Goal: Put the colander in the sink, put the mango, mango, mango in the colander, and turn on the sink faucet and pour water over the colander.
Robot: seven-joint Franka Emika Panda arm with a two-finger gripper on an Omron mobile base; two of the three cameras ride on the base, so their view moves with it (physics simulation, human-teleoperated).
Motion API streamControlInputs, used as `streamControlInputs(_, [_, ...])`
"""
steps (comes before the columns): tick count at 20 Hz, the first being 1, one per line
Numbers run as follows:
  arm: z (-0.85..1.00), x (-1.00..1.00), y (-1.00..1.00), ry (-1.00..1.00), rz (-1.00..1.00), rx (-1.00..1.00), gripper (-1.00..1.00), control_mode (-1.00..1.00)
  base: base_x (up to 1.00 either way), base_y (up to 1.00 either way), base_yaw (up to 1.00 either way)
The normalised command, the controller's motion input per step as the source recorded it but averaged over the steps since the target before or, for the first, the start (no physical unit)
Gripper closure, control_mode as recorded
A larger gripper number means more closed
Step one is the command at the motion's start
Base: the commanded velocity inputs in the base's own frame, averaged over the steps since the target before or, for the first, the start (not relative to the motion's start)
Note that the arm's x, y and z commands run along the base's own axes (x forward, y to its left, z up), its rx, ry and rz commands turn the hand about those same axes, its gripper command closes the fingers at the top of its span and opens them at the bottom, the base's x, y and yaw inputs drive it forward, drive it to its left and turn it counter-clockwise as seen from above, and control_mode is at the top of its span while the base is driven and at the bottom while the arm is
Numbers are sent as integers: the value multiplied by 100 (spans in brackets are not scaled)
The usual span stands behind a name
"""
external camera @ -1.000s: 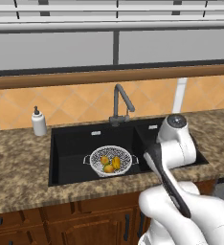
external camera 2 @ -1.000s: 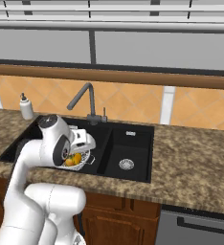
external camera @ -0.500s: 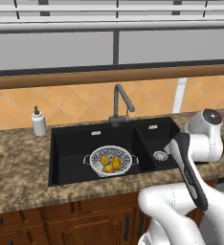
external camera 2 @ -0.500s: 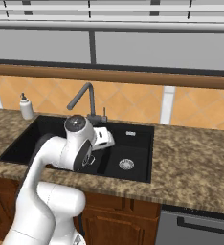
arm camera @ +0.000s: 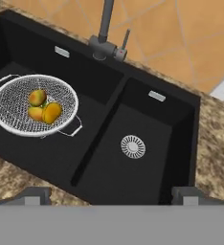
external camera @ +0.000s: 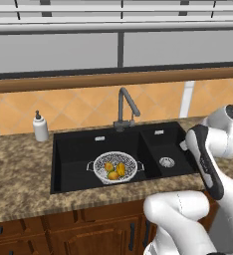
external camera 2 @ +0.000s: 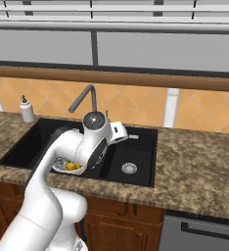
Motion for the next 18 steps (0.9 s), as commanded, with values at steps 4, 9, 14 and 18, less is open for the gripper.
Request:
streamControlInputs(4, [14, 42, -12, -14, 13, 10, -100, -100, 0, 0, 0])
streamControlInputs(9, [12, 34, 18, -6, 5, 13, -100, -100, 0, 0, 0])
streamControlInputs(14, [3, 38, 22, -19, 9, 22, -100, -100, 0, 0, 0])
streamControlInputs(18, [-5, 21, 20, -35, 9, 28, -100, -100, 0, 0, 0])
